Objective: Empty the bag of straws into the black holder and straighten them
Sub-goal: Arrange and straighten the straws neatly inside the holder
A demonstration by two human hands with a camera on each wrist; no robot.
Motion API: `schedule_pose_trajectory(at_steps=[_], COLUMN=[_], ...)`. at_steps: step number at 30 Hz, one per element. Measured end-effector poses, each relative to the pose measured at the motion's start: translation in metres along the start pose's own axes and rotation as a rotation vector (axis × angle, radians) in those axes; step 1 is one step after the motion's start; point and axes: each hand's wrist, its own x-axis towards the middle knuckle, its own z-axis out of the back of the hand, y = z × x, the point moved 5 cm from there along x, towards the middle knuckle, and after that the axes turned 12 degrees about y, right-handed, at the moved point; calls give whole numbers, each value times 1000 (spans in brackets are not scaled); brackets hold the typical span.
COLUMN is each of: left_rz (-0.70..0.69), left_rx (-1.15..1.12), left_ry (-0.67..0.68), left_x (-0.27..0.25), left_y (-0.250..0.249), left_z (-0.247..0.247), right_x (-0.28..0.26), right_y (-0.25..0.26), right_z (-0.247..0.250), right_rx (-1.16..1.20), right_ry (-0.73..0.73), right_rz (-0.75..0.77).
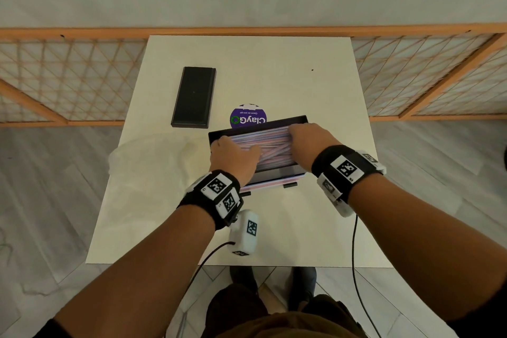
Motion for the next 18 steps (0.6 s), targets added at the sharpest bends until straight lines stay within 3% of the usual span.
schedule_pose_trajectory(at_steps=[5, 12, 18], left_rz=[14, 175, 190], left_rx=[24, -48, 3], left_ry=[-30, -108, -98], left_x=[-3, 5, 9], left_y=[-3, -9, -3], left_z=[-6, -9, -4], right_x=[-6, -3, -10], right_y=[4, 20, 3], right_z=[5, -5, 7], right_rx=[32, 95, 218], right_ry=[-9, 73, -36], right_rz=[-53, -44, -72])
